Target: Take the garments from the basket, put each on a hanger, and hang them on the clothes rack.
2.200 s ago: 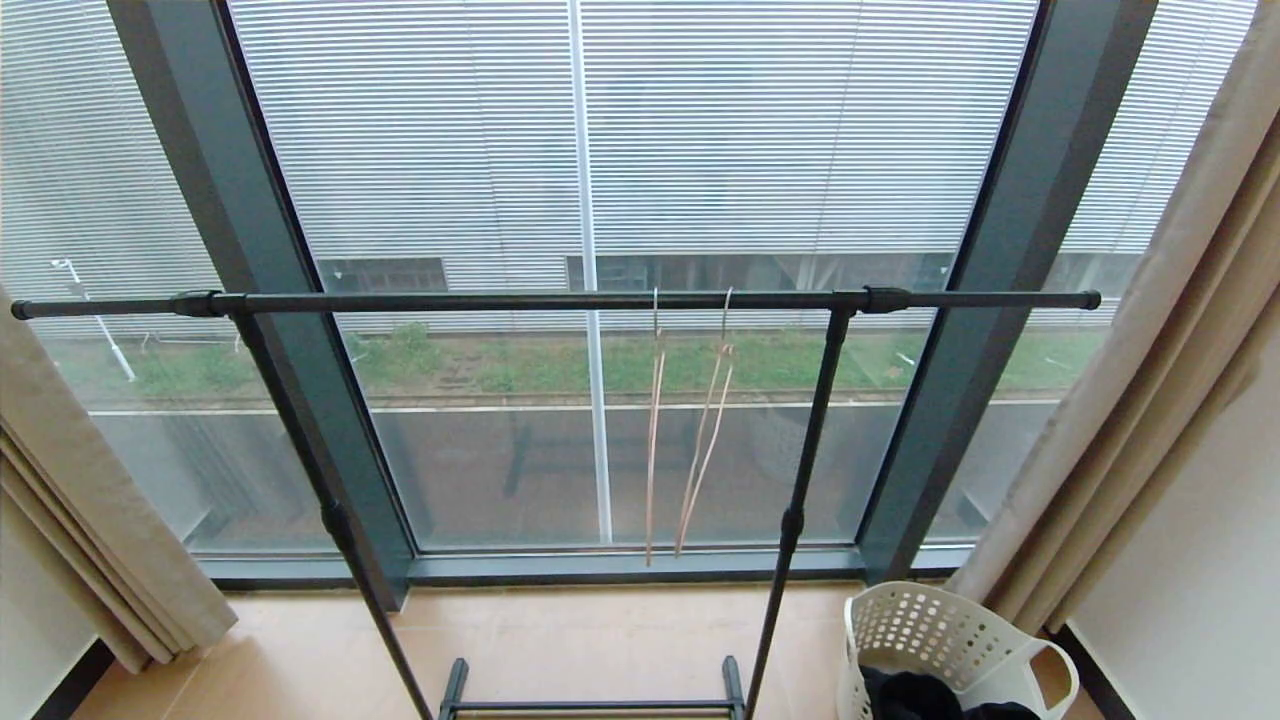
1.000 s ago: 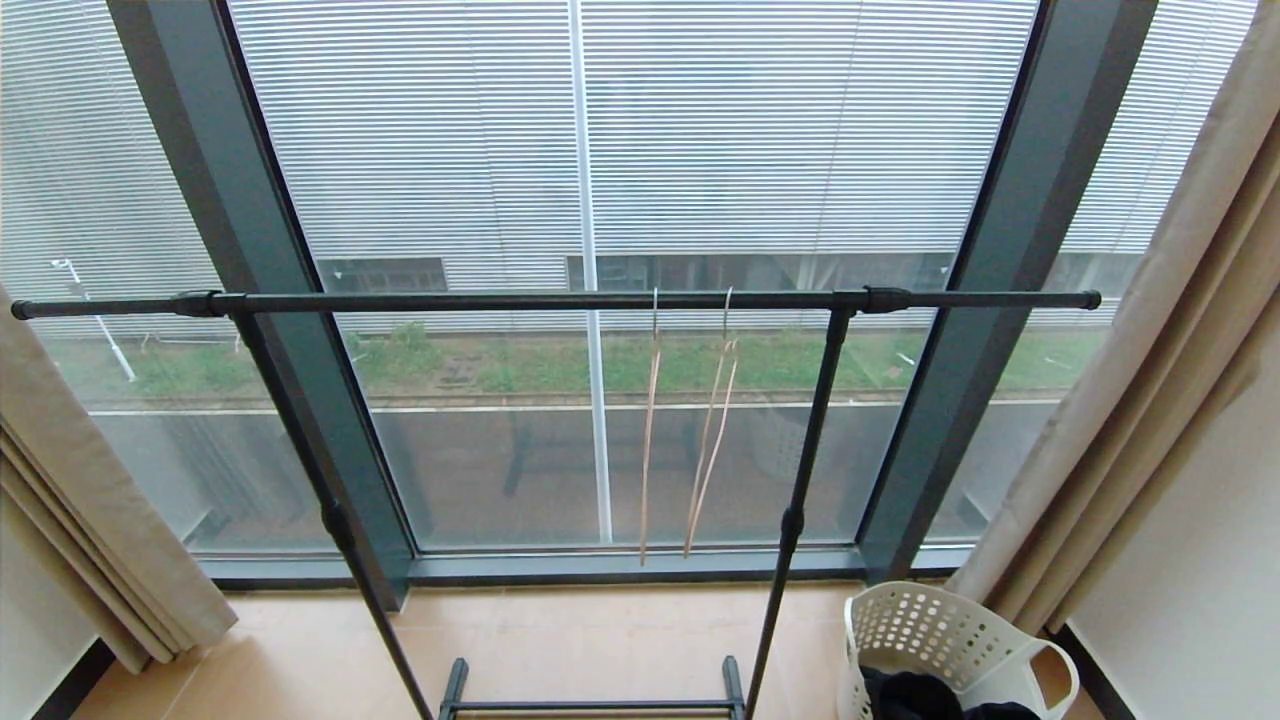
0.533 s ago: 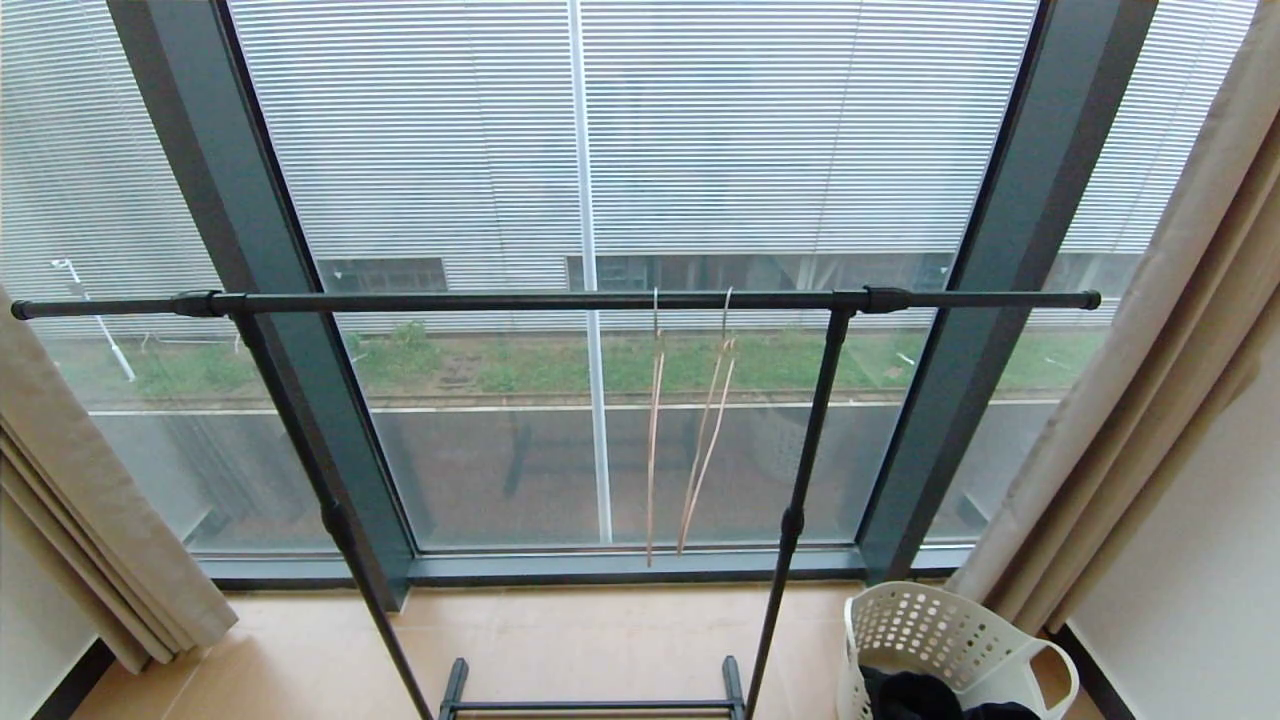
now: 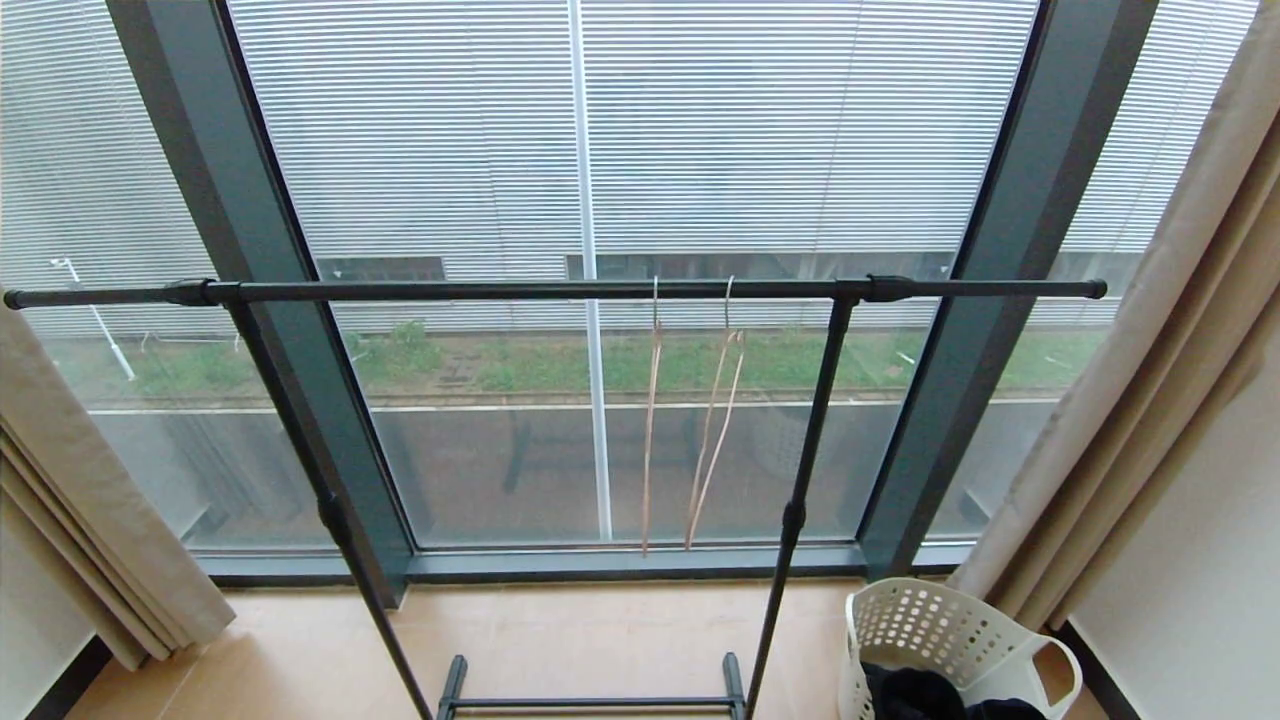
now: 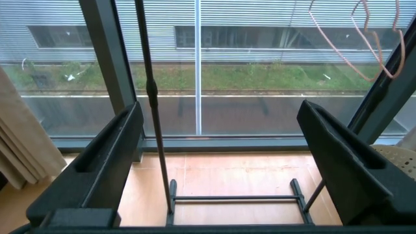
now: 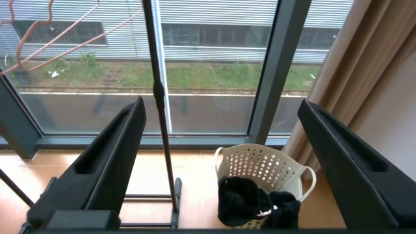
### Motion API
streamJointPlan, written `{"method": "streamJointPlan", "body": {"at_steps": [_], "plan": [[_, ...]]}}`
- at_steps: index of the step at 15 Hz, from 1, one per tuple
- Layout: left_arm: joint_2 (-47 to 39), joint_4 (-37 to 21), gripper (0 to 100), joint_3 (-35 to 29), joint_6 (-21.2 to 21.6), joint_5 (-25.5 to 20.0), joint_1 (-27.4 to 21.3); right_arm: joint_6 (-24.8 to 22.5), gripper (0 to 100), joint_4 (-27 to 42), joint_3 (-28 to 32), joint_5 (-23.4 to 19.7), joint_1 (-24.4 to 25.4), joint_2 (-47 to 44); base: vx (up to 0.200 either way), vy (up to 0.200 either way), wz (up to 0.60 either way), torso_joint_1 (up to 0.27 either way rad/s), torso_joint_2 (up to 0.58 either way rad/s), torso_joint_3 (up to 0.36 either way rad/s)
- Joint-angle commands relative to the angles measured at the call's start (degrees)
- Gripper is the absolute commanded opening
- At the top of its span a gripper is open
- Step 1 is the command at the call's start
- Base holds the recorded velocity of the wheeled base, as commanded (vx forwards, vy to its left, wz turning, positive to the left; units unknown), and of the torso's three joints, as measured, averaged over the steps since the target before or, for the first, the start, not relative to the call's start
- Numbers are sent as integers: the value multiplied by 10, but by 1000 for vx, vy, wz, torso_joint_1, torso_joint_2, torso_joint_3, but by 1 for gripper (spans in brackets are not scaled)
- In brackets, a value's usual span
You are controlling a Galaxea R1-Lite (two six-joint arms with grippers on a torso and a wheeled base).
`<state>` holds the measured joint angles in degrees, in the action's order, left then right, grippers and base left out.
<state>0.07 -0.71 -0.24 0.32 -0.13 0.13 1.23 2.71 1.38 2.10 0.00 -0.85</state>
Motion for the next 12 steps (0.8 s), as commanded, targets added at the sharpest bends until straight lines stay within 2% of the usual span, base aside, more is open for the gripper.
{"method": "streamJointPlan", "body": {"at_steps": [1, 12], "plan": [[-1, 0, 100, 0, -1, 0, 0, 0, 100, 0, -1, -1, 0, 0, 0, 0, 0, -149, 330, 188], [-1, 0, 100, 1, -1, 0, 0, 1, 100, 0, 0, -1, 0, 0, 0, 0, 0, -158, 353, 195]]}}
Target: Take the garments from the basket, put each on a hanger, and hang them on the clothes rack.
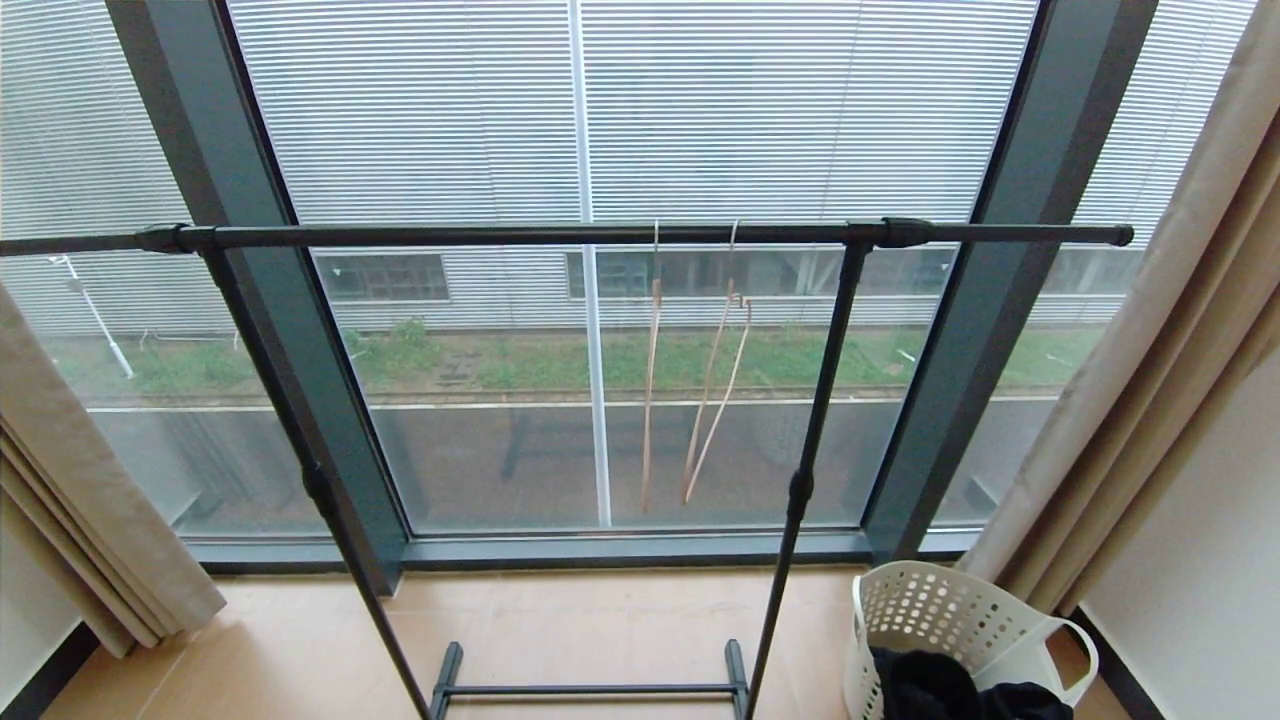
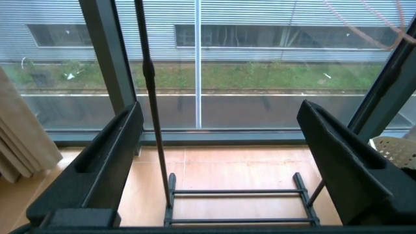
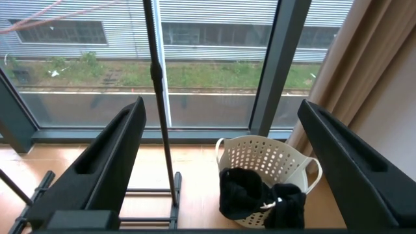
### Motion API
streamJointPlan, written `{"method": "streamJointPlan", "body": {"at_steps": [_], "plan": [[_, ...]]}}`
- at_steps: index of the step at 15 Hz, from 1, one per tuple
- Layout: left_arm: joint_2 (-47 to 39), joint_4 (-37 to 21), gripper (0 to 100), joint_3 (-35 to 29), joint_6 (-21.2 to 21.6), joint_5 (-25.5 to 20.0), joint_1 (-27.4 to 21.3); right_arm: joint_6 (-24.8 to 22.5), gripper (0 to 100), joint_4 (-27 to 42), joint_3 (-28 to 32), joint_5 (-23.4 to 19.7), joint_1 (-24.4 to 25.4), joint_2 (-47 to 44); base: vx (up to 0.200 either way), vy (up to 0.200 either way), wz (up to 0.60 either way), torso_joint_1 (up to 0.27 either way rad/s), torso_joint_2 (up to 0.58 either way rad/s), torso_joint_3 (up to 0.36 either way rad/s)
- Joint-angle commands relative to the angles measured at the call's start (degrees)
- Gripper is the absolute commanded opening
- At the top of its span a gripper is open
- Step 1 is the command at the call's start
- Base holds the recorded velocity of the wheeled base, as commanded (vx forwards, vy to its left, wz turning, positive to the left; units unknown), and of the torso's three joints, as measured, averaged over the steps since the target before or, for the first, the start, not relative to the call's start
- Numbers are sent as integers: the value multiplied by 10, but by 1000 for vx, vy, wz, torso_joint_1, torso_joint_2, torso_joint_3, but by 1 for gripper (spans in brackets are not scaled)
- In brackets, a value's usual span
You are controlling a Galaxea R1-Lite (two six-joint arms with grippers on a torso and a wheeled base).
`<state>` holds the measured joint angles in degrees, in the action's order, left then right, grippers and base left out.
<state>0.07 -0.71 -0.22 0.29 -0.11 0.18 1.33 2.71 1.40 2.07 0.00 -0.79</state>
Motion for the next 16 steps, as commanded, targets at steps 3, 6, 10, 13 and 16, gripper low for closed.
{"method": "streamJointPlan", "body": {"at_steps": [3, 6, 10, 13, 16], "plan": [[-1, 0, 100, 0, 0, 1, 0, 0, 100, 0, -1, -1, 0, -1, 0, 0, 0, -173, 393, 225], [-1, 0, 100, 0, 0, 0, 0, 0, 100, 0, 0, 0, 0, -1, 0, 0, 0, -228, 518, 297], [-1, 0, 100, 0, 1, 0, 0, 0, 100, 0, 0, -1, 0, -1, 0, 0, 0, -224, 547, 313], [-1, 0, 100, 0, -1, 1, 0, 0, 100, 0, -1, 0, 0, -1, 0, 0, 0, -214, 528, 316], [-1, 0, 100, 0, -1, 1, 0, 0, 100, 0, -1, 0, 0, -1, 0, 0, 0, -193, 512, 318]]}}
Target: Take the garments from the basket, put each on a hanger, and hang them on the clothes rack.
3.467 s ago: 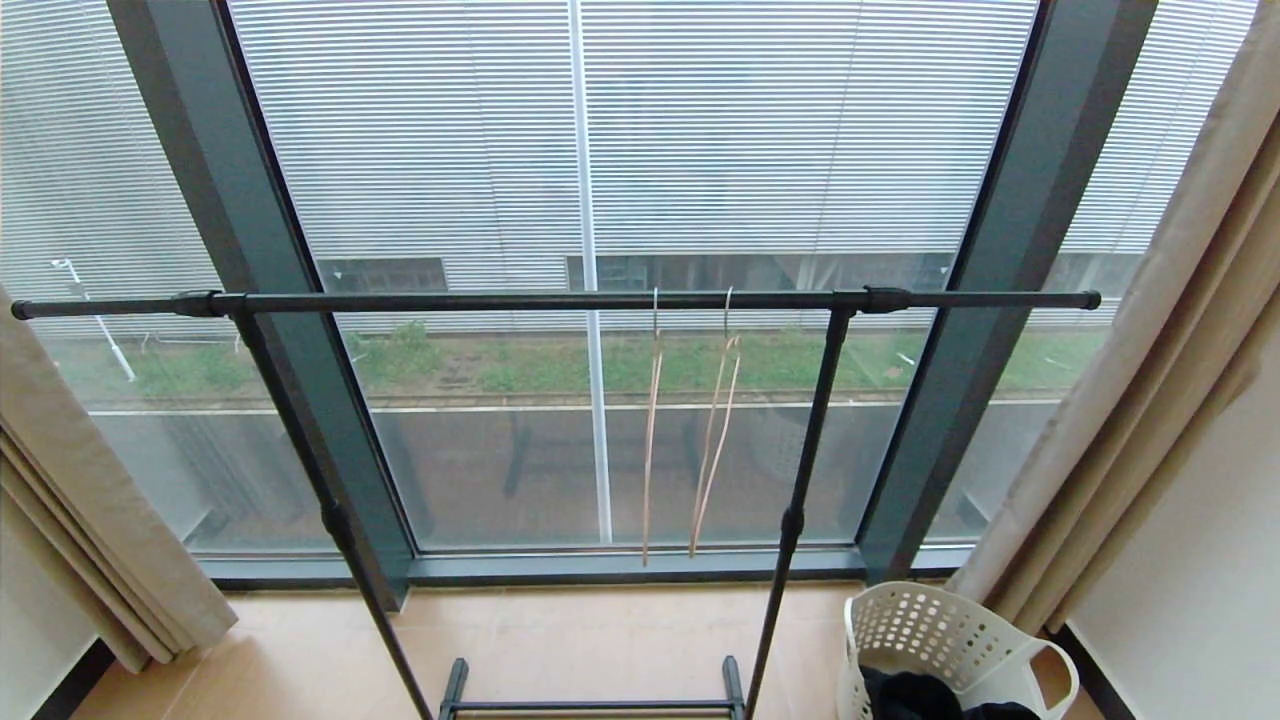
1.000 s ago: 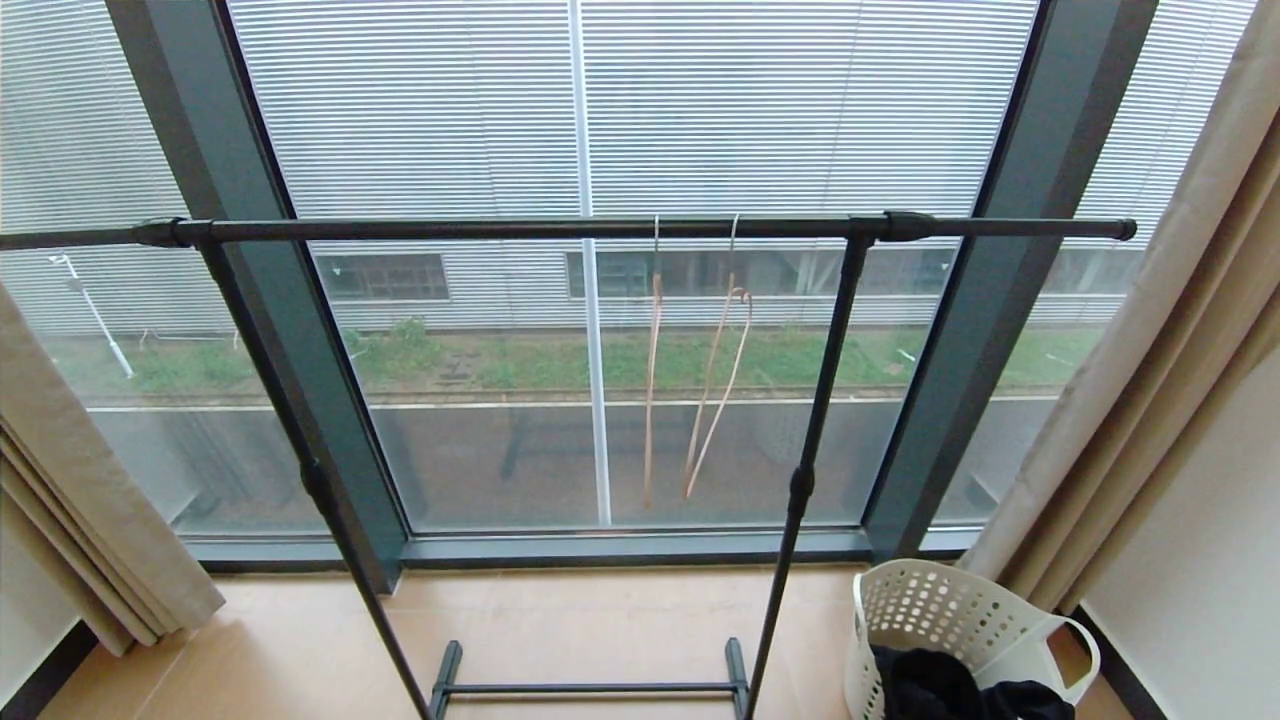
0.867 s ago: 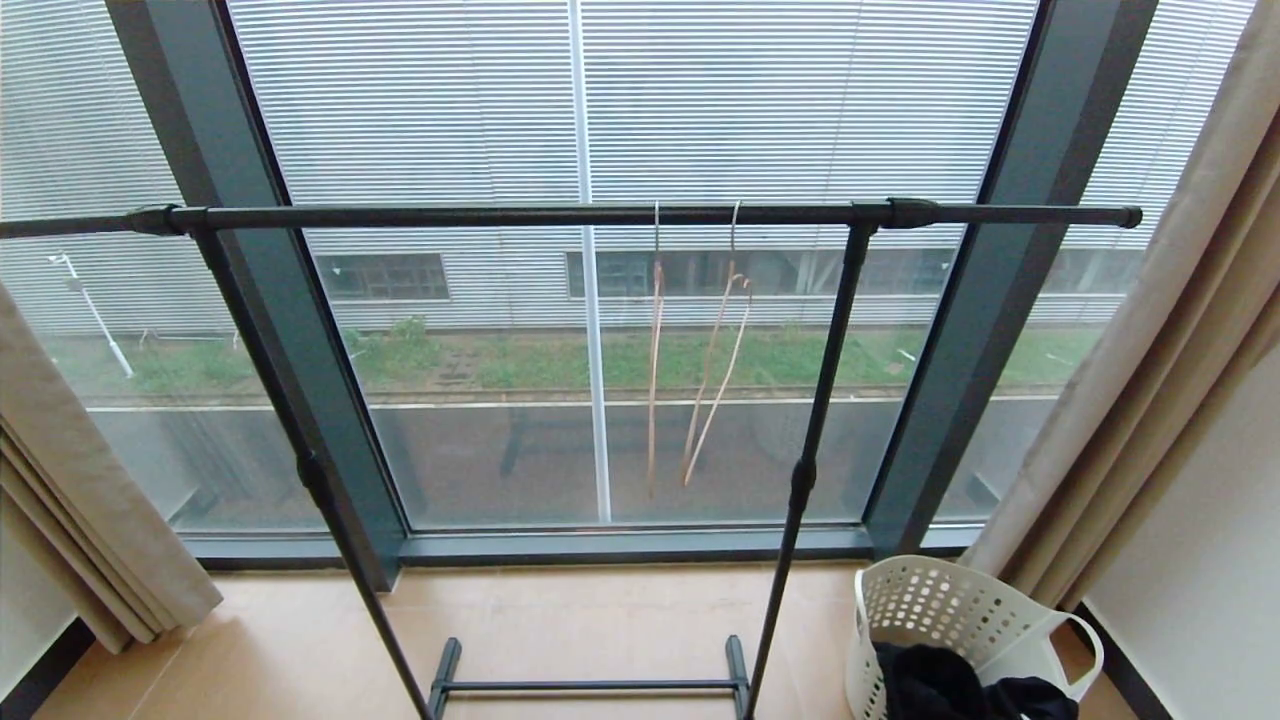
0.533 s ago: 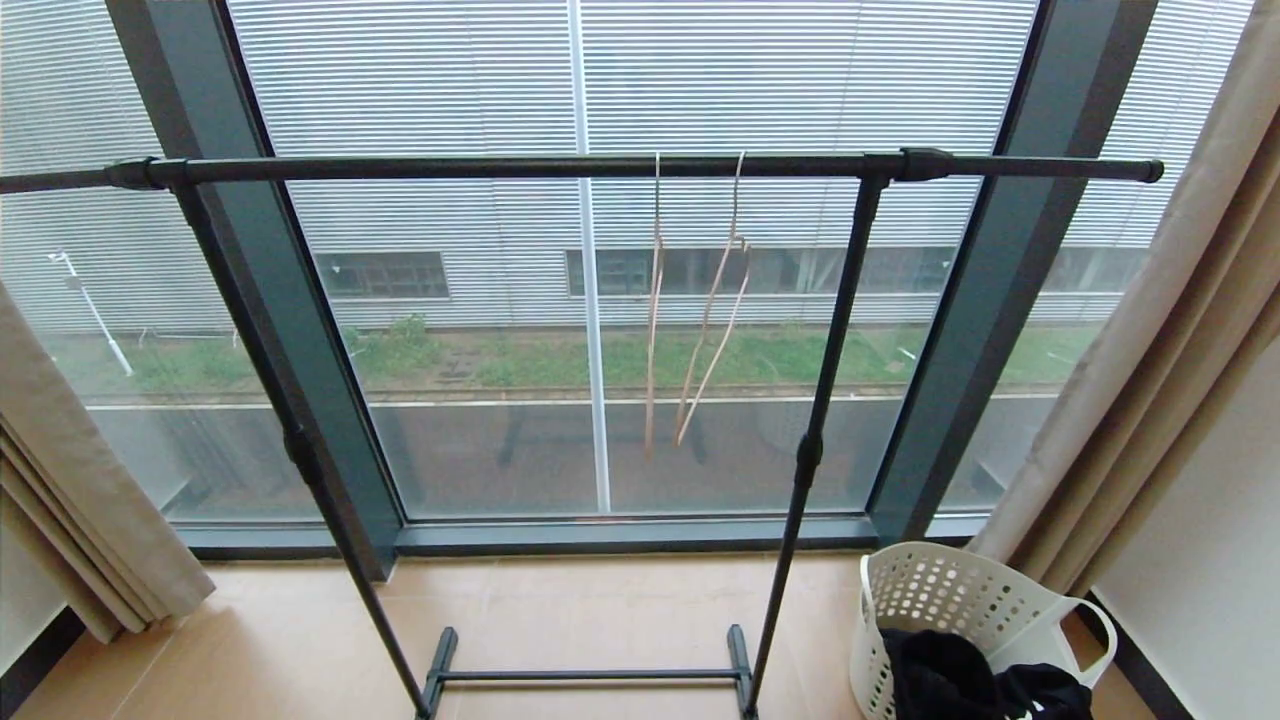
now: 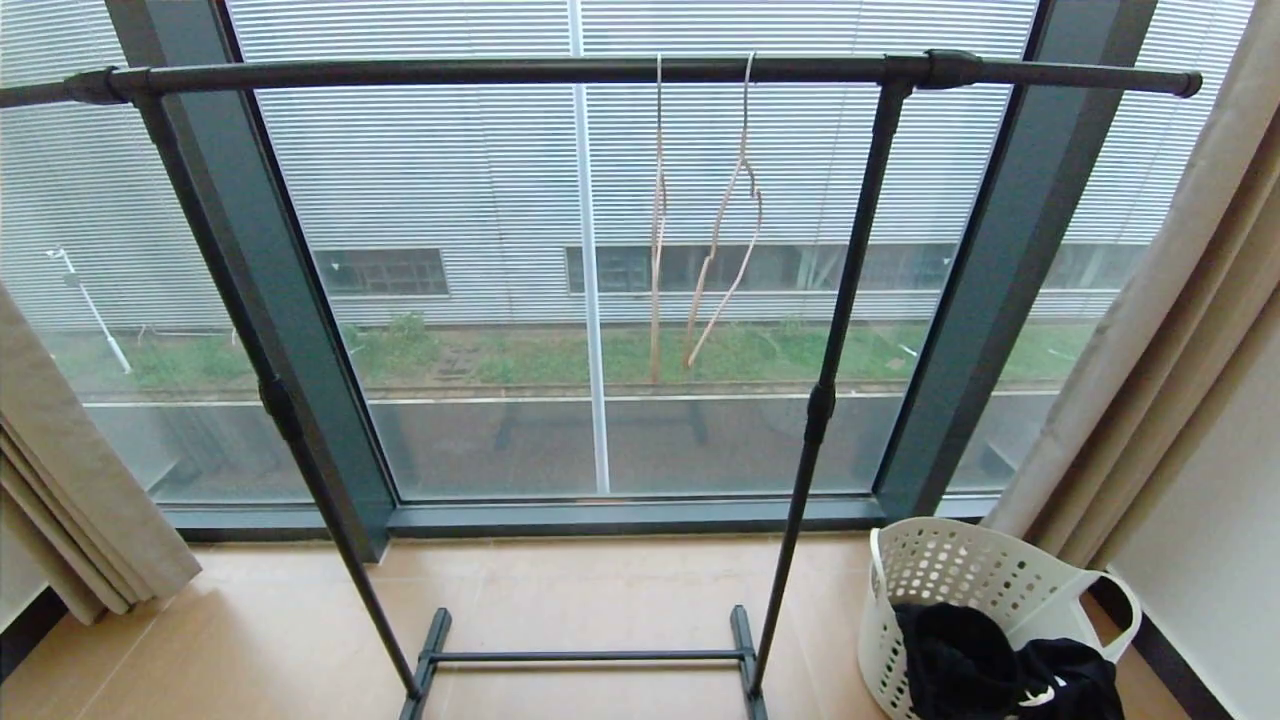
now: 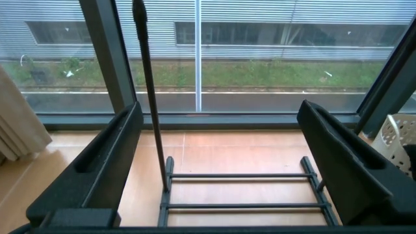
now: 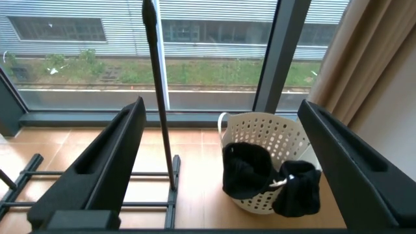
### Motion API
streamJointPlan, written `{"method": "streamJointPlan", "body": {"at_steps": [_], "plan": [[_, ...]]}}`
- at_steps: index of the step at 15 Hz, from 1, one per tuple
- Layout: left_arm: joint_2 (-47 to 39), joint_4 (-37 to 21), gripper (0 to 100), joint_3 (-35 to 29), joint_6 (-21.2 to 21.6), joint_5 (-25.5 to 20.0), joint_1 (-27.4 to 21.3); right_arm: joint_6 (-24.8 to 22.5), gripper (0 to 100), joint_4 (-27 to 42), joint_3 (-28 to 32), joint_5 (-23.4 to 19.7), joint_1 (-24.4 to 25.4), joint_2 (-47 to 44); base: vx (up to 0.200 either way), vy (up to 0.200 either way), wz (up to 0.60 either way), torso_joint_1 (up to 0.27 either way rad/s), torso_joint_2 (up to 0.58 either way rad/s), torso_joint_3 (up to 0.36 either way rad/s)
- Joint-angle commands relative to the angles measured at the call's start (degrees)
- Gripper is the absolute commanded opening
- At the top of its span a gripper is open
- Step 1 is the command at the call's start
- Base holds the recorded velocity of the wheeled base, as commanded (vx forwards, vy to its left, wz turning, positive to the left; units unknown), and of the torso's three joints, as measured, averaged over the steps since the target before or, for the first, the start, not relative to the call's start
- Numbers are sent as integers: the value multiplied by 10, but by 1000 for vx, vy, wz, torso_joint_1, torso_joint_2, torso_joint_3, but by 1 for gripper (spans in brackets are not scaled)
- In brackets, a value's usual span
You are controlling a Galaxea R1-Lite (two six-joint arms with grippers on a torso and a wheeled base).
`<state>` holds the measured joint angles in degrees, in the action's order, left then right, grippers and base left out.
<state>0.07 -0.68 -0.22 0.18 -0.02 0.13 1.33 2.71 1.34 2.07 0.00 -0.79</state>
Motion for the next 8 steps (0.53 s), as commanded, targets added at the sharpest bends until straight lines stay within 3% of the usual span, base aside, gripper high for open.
{"method": "streamJointPlan", "body": {"at_steps": [1, 8], "plan": [[-1, 0, 100, 0, 0, 0, 0, 0, 100, 0, 1, 0, 0, -1, 0, 0, 0, -168, 500, 325], [-1, 0, 100, 0, 2, -1, 0, 1, 100, 0, 0, 0, 0, -1, 0, 0, 0, -149, 479, 327]]}}
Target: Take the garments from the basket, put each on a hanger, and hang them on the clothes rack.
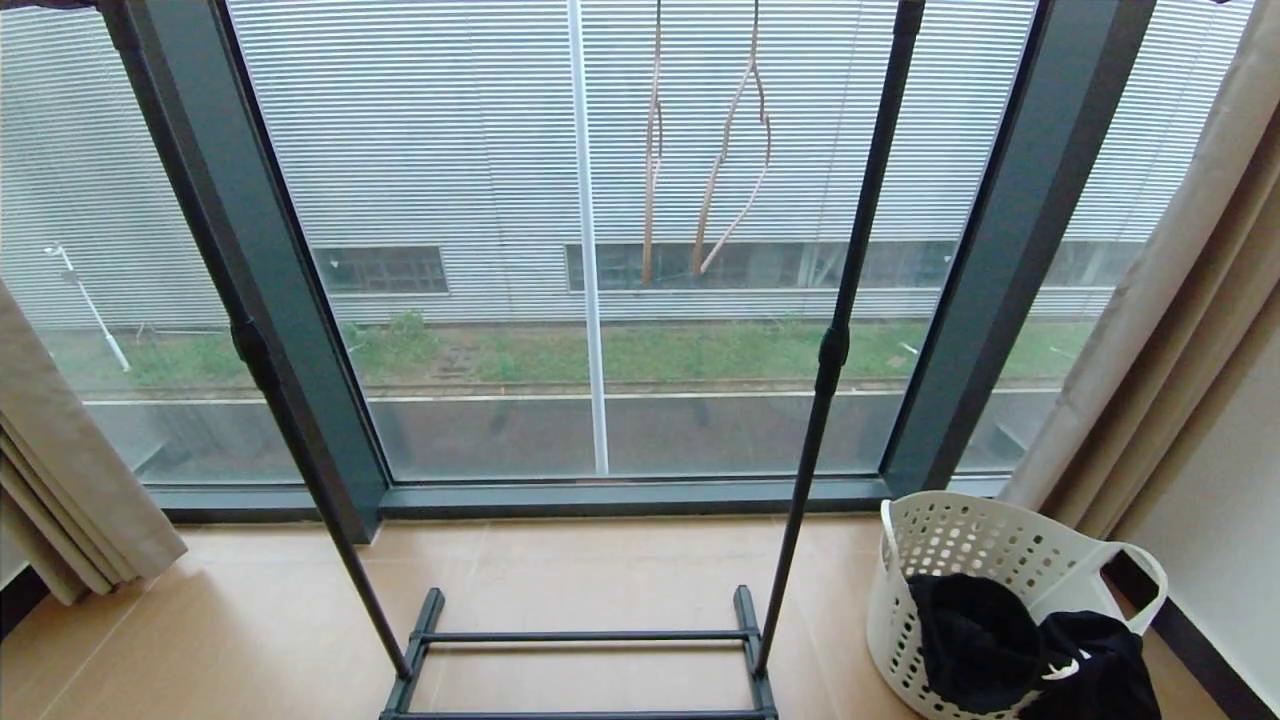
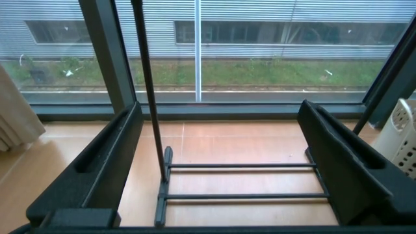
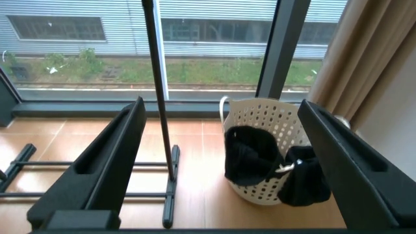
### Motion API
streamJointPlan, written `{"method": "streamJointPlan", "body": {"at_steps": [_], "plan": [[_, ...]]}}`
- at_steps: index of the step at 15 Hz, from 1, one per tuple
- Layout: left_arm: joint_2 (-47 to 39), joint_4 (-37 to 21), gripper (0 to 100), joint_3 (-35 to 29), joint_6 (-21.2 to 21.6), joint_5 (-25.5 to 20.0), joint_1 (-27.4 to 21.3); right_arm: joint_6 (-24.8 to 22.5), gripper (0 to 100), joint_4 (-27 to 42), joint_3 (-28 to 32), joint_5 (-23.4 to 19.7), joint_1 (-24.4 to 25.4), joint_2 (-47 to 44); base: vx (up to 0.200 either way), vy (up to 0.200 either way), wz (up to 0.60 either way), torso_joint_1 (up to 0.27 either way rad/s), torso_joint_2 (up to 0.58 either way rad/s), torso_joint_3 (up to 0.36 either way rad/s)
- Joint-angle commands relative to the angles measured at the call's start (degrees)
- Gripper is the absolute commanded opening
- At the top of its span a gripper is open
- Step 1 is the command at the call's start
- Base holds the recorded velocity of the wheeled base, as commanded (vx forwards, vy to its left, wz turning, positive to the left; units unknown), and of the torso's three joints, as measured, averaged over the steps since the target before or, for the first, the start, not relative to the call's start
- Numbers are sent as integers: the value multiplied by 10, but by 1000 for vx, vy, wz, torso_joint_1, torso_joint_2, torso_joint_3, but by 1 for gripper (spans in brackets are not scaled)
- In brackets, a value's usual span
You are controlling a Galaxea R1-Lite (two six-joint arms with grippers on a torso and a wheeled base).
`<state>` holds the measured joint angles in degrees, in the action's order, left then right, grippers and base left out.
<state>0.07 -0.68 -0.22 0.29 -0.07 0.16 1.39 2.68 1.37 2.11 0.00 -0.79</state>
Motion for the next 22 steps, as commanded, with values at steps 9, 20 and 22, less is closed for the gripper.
{"method": "streamJointPlan", "body": {"at_steps": [9, 20, 22], "plan": [[-1, 0, 100, 0, 1, 0, 0, -1, 100, 0, 0, 0, 0, -1, 0, 0, -133, -61, 275, 213], [-1, -1, 100, 0, 1, 0, 0, 3, 100, 0, 0, 0, 0, -1, 0, -73, -327, 0, 5, 4], [-1, -1, 100, 0, 1, 0, 0, 3, 100, 0, 0, 0, 0, -1, 0, -200, 0, 0, 2, 7]]}}
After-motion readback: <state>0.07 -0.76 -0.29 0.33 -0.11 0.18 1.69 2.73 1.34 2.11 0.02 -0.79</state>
